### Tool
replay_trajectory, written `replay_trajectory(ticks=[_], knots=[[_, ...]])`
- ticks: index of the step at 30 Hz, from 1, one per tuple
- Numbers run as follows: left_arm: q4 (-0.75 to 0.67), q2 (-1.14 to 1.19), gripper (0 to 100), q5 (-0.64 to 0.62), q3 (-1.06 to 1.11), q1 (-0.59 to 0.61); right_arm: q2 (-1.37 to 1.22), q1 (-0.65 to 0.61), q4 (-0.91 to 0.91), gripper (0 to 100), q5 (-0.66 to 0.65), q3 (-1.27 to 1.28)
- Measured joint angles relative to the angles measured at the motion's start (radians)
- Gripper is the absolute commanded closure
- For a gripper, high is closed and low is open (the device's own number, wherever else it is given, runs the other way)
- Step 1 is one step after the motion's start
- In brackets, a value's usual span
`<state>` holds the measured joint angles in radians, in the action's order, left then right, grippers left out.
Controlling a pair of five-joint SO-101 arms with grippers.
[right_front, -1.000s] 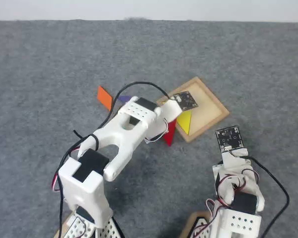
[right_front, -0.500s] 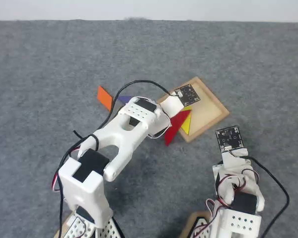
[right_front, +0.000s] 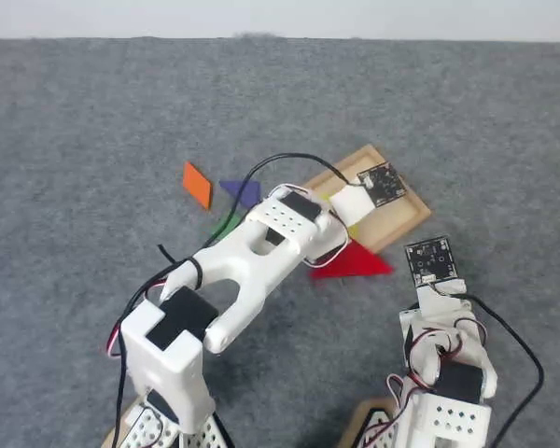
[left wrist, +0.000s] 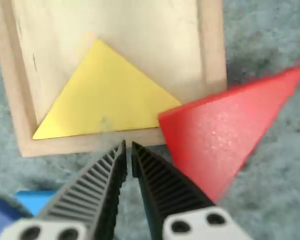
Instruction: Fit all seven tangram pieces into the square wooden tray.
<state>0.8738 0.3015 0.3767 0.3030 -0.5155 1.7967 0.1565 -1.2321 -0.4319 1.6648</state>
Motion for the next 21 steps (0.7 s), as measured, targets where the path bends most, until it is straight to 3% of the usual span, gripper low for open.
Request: replay_trajectory(ticks=[5, 9, 14, 21], knots=[[0.173, -0.106, 99, -0.038, -0.025, -0.014, 0.0, 0.0, 0.0, 99.0, 0.0, 0.0], [0.245, -0.27, 98, -0.035, 0.077, -0.129, 0.0, 0.0, 0.0, 99.0, 0.0, 0.0], [0.235, -0.347, 99, -0.038, 0.227, -0.195, 0.0, 0.0, 0.0, 99.0, 0.0, 0.0], [0.089, -0.252, 99, -0.031, 0.235, -0.198, -0.003, 0.012, 0.0, 99.1, 0.003, 0.0]])
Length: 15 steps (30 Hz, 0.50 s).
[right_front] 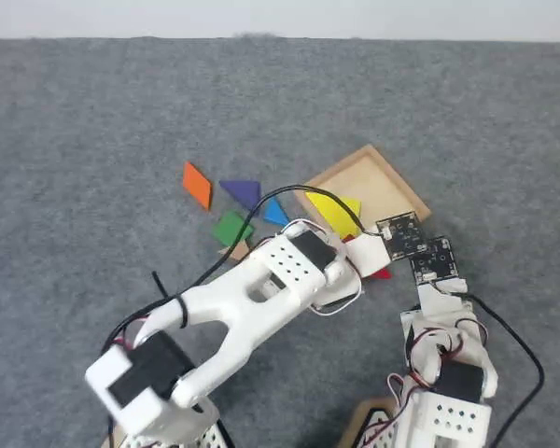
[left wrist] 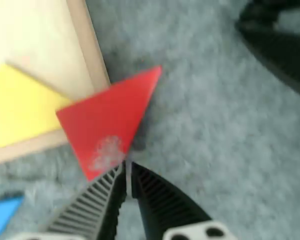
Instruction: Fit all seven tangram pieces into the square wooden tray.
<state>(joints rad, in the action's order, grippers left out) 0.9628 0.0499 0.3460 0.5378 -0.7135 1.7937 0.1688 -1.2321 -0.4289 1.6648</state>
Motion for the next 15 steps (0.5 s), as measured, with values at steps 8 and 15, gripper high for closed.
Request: replay_trajectory(ticks=[8, 15], knots=[[-0.02, 0.121, 99, -0.072, -0.091, 0.031, 0.003, 0.238, 0.0, 99.1, -0.002, 0.0], [0.137, -0.046, 99, -0.077, -0.167, 0.107, 0.005, 0.25, 0.0, 99.0, -0.003, 0.0]])
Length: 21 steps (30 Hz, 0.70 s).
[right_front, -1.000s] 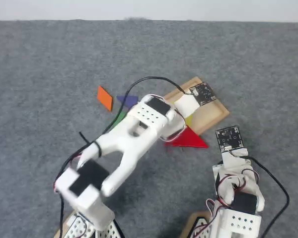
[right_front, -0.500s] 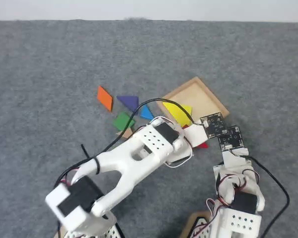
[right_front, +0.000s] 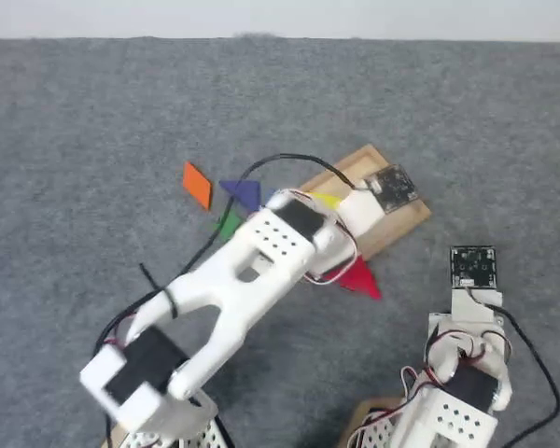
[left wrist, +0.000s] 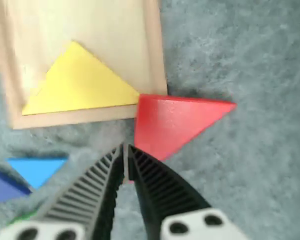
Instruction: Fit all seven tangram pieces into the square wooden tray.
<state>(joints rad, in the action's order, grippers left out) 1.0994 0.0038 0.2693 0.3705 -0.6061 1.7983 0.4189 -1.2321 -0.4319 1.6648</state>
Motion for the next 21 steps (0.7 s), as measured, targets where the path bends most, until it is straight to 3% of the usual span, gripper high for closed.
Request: replay_trajectory(ticks=[7, 13, 21], knots=[[-0.031, -0.011, 99, 0.0, 0.13, -0.069, 0.0, 0.183, 0.034, 99.0, 0.002, 0.0], [-0.092, -0.008, 99, 0.0, 0.233, -0.098, 0.0, 0.195, 0.038, 99.0, 0.0, -0.002], [-0.16, 0.149, 99, 0.0, 0.199, -0.104, 0.0, 0.195, 0.038, 99.0, 0.0, -0.002]])
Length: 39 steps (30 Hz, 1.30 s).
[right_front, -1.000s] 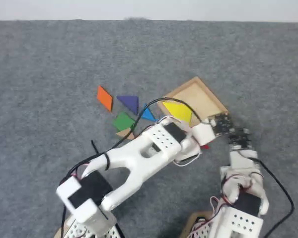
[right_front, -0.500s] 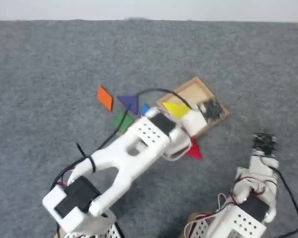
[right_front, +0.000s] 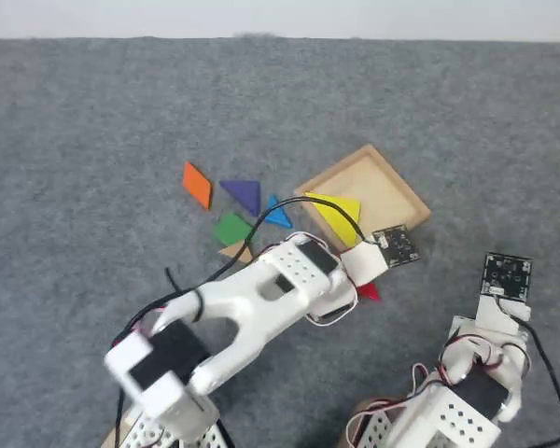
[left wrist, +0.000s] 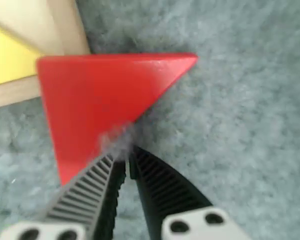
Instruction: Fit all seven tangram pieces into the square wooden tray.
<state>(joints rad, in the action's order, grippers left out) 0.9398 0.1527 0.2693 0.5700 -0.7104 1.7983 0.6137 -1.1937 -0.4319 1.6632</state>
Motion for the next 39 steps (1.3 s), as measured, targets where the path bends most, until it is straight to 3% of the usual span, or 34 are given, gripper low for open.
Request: replay_trajectory(ticks=[17, 29, 39], knots=[[0.048, 0.101, 99, 0.0, -0.285, 0.11, 0.002, -0.035, 0.0, 99.0, -0.046, 0.0], [0.057, -0.014, 99, -0.006, -0.212, -0.068, 0.002, 0.0, 0.018, 99.0, -0.049, 0.0], [-0.035, 0.153, 99, -0.006, -0.267, 0.002, 0.002, 0.0, 0.018, 99.0, -0.049, 0.0]])
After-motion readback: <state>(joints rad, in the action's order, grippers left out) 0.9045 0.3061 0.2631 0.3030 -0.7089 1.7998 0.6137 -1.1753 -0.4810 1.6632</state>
